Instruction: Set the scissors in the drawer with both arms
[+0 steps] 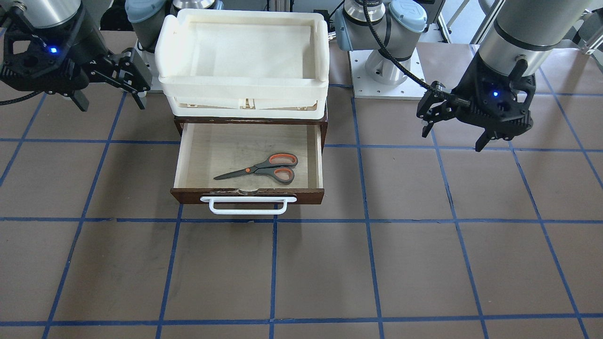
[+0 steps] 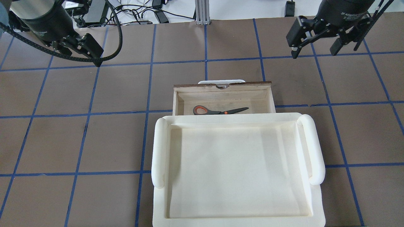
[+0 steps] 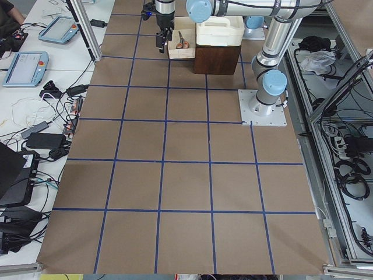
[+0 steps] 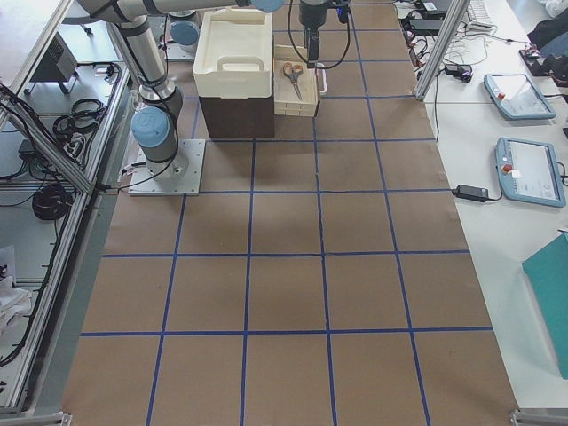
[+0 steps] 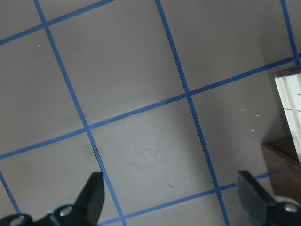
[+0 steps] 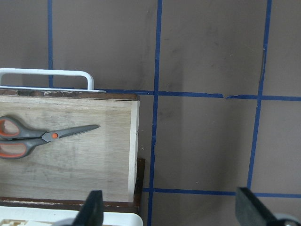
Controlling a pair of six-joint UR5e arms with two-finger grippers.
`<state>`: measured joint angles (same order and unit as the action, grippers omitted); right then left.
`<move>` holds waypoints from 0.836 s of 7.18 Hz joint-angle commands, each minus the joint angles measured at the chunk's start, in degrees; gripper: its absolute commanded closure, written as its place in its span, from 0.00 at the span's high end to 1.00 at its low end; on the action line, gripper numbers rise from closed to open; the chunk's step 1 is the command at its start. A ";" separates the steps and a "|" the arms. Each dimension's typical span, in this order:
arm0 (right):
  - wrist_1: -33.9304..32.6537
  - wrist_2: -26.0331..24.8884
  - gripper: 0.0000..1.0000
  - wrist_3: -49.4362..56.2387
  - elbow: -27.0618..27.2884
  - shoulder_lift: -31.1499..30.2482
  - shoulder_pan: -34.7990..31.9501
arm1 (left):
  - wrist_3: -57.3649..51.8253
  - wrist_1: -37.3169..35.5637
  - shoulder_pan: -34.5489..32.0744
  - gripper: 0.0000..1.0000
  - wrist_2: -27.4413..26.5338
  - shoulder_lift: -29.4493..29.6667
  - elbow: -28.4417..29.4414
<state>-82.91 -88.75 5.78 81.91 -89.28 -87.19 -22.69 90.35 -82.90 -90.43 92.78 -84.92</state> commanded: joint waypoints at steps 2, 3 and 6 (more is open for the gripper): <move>-0.23 0.41 1.00 -0.07 0.09 0.16 0.00 | 12.22 4.66 0.54 1.00 -0.44 -1.28 -1.21; -0.32 0.33 1.00 -0.07 0.09 0.16 0.00 | 12.58 3.88 0.63 1.00 -0.36 -1.89 -2.78; -0.06 0.42 1.00 -0.07 0.09 1.12 0.00 | 19.25 1.07 -0.06 1.00 -0.01 -1.72 -2.62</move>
<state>-83.07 -88.36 5.71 82.04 -88.84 -87.19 -5.43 92.68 -82.49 -90.53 91.08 -87.69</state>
